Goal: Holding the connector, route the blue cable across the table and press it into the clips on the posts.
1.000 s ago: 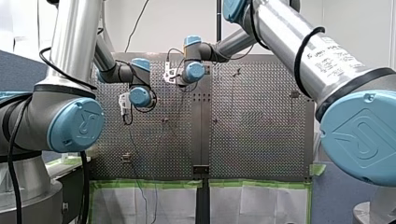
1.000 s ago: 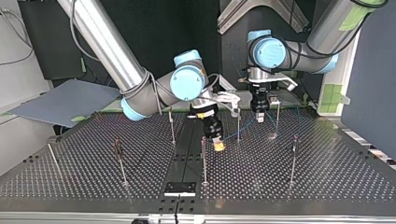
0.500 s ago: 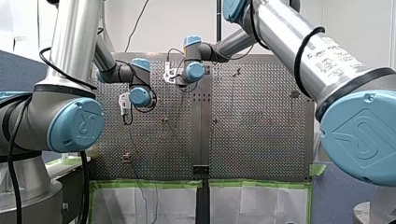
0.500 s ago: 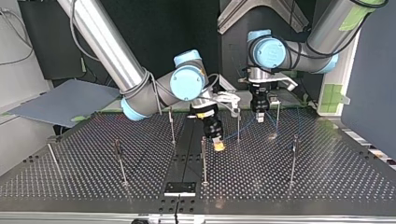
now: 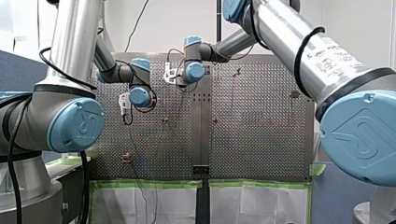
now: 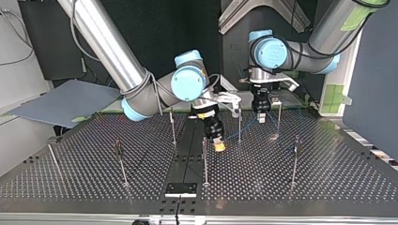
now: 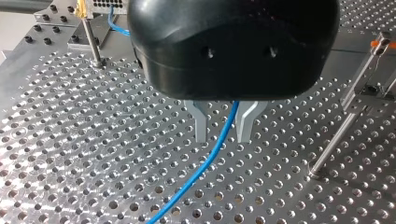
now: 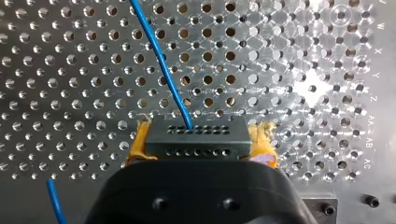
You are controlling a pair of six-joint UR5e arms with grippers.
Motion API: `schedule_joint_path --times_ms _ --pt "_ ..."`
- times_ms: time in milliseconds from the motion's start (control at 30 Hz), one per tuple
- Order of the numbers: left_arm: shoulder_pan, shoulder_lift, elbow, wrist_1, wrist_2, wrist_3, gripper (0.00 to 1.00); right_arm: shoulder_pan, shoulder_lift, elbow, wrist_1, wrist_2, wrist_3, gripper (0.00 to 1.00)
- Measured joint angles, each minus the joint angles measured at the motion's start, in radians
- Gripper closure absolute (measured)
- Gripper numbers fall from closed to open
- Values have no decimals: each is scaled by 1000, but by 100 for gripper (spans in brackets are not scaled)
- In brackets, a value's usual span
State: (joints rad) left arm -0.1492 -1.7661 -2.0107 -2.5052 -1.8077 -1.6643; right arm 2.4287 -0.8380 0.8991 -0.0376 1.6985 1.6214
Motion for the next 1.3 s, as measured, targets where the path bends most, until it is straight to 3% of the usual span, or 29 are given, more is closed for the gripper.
schedule_joint_path --times_ms 1300 --pt "0 0 0 0 0 0 67 -7 2 63 4 15 1 100"
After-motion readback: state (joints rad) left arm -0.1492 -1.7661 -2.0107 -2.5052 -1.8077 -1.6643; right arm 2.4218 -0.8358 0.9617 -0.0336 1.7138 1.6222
